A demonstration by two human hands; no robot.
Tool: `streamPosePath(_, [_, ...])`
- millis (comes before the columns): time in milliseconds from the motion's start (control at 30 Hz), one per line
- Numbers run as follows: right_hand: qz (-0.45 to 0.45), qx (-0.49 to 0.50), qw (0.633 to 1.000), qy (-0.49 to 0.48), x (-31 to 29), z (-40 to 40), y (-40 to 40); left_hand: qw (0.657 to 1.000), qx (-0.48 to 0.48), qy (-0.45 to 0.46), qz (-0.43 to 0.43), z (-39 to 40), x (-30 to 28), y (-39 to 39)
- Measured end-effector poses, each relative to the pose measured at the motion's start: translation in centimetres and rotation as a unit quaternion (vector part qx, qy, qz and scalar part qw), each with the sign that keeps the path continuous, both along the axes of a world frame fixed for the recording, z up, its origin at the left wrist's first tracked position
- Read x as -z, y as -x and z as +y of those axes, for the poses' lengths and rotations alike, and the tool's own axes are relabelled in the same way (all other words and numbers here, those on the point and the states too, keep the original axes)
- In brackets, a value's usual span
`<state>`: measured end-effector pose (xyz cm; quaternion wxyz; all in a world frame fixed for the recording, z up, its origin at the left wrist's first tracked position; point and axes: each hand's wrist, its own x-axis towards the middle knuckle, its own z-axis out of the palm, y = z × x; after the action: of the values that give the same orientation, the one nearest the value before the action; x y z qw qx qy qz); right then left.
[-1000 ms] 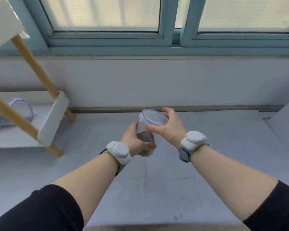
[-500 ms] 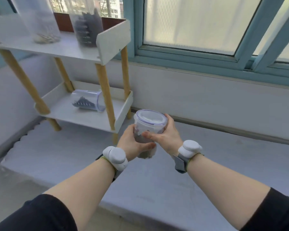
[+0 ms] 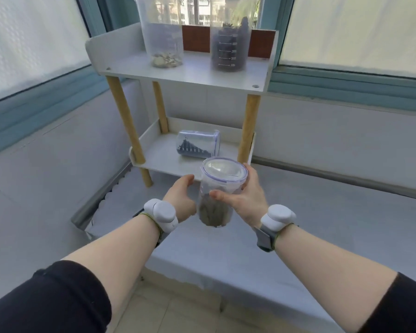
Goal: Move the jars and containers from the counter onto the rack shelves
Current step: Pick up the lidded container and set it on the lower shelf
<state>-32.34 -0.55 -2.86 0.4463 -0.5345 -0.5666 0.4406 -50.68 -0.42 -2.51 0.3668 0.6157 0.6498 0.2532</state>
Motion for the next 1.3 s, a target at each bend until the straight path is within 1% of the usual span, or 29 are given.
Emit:
streamPosePath(167, [-0.008, 0.010, 1.000, -0.010, 0.6, 2.0, 2.3, 0.995, -0.019, -0.038, 0.088, 5.3, -0.5, 3.0])
streamPosePath(333, [-0.012, 0.015, 1.000, -0.024, 0.9, 6.5, 3.8, 0.990, -0.015, -0.060, 0.126, 12.4, -1.3, 4.2])
streamPosePath(567, [-0.047, 0.028, 0.998, -0.011, 1.7, 9.6, 4.9, 0.974, 0.075, -0.102, 0.186, 19.6, -1.0, 5.2])
streamPosePath(733, [-0.051, 0.065, 0.997, 0.001, 1.6, 10.1, 5.9, 0.938, 0.182, -0.081, 0.283, 23.7, 0.2, 4.8])
streamPosePath(800, [-0.061, 0.076, 0.995, 0.005, 1.4, 10.2, 6.5, 0.920, 0.209, -0.080, 0.321, 24.7, 0.9, 5.1])
streamPosePath(900, [-0.068, 0.093, 0.993, 0.010, 1.2, 10.4, 7.3, 0.897, 0.203, -0.135, 0.368, 25.5, 1.9, 5.5])
streamPosePath(967, [-0.070, 0.098, 0.993, 0.013, 1.0, 10.5, 7.5, 0.892, 0.178, -0.166, 0.382, 25.6, 2.1, 5.8])
streamPosePath(1033, [-0.069, 0.108, 0.992, 0.012, 0.8, 10.7, 7.8, 0.886, 0.166, -0.154, 0.404, 25.6, 2.0, 6.3])
streamPosePath(1133, [-0.062, 0.118, 0.991, 0.002, 0.4, 11.2, 8.1, 0.890, 0.158, -0.075, 0.422, 25.3, 1.5, 7.1])
streamPosePath(1200, [-0.057, 0.128, 0.990, -0.007, 0.2, 11.8, 8.3, 0.907, 0.139, -0.037, 0.396, 25.2, 0.6, 7.8])
streamPosePath(1267, [-0.049, 0.140, 0.989, -0.015, 0.0, 12.6, 8.5, 0.945, 0.080, -0.005, 0.317, 24.8, 0.0, 8.5])
streamPosePath(1300, [-0.041, 0.149, 0.988, -0.021, 0.0, 13.1, 8.6, 0.967, 0.045, 0.008, 0.250, 24.6, -0.1, 8.9])
